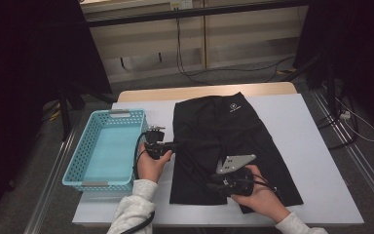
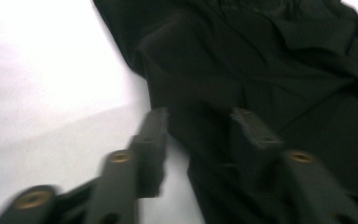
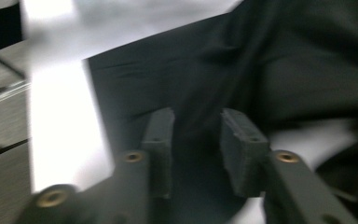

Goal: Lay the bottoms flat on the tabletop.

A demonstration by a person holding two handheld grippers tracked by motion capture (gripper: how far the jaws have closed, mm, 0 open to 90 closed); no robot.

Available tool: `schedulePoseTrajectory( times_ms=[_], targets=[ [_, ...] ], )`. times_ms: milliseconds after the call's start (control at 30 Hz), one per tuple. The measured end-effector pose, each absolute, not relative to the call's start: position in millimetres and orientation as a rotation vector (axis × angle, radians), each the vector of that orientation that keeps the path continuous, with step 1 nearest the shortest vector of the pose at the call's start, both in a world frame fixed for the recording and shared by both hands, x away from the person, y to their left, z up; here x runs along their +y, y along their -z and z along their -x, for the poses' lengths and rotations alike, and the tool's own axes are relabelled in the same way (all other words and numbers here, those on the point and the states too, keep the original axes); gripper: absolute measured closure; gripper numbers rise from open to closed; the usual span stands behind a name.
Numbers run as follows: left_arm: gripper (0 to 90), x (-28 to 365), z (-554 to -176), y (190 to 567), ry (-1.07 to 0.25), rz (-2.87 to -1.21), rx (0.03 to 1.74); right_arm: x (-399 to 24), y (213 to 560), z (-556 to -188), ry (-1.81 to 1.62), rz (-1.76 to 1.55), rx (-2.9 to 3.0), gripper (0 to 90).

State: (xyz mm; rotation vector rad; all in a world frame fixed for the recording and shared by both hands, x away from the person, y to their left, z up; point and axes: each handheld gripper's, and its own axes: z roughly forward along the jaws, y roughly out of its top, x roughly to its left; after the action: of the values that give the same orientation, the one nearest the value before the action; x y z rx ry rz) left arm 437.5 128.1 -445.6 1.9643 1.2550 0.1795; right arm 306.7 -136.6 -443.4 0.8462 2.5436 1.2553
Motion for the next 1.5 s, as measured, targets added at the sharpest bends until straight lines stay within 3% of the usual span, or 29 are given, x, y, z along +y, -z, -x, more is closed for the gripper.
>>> schedulePoseTrajectory(
  times_ms=[200,300,667,1033,1333,1500],
  targets=[
    [28.8,129.2,-421.5,445.0,-0.225,-2.027,1.165,-157.7,437.8,-315.0,-1.255,-0.908,2.455,45.6],
    [23.9,130.9,-415.5,447.7,-0.231,-2.040,1.150,-172.3,434.7,-321.3,-1.238,-0.996,2.393,37.6],
    [16.6,132.5,-406.6,448.8,-0.261,-2.099,1.103,-235.8,436.7,-341.3,-1.056,-1.231,2.184,29.7],
    [15.6,130.2,-402.7,454.0,-0.296,-2.130,1.076,-273.9,447.5,-341.6,-0.906,-1.367,2.080,30.2],
    [15.2,130.3,-401.5,453.3,-0.296,-2.133,1.058,-292.2,453.3,-340.6,-0.886,-1.421,2.063,46.4],
    [15.2,131.8,-401.1,453.2,-0.296,-2.125,1.067,-298.4,457.9,-342.0,-0.856,-1.467,2.055,48.6]
  ],
)
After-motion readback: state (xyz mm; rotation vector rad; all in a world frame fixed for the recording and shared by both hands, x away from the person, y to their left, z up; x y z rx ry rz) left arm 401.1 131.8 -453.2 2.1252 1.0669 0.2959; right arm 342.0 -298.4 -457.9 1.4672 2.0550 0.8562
